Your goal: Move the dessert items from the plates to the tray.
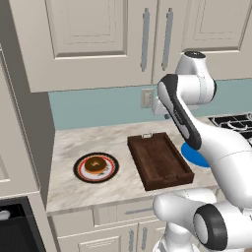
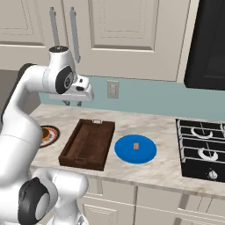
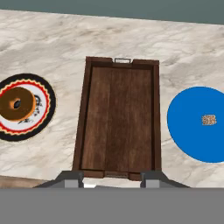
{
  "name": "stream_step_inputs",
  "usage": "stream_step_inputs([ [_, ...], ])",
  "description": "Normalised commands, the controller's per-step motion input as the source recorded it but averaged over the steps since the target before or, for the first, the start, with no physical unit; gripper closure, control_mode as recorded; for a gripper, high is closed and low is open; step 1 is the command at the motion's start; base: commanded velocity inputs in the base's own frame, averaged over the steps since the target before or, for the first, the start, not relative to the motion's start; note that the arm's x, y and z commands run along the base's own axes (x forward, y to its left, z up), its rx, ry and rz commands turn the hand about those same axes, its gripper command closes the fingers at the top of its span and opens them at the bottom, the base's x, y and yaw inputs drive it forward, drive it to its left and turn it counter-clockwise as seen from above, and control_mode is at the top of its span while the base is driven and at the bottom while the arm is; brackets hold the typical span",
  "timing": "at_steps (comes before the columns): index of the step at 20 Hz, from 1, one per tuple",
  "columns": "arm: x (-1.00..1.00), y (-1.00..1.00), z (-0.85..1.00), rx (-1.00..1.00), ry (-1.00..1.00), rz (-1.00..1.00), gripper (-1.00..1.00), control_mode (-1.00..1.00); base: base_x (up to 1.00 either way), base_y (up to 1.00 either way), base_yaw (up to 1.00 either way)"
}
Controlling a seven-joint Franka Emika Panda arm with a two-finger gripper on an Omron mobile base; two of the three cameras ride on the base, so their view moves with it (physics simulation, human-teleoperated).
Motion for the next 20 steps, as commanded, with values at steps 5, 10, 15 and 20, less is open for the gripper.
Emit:
stream_step_inputs([
  [5,0.0,0.0,0.0,0.0,0.0,0.0,-1.0,-1.0,0.0,0.0,0.0],
  [10,-0.03,0.0,-0.02,0.0,0.0,0.0,-1.0,-1.0,0.0,0.0,0.0],
  [15,-0.03,-0.37,-0.21,0.0,0.0,0.0,-1.0,-1.0,0.0,0.0,0.0],
  [20,0.0,-0.7,-0.28,0.0,0.07,0.03,-1.0,-1.0,0.0,0.0,0.0],
])
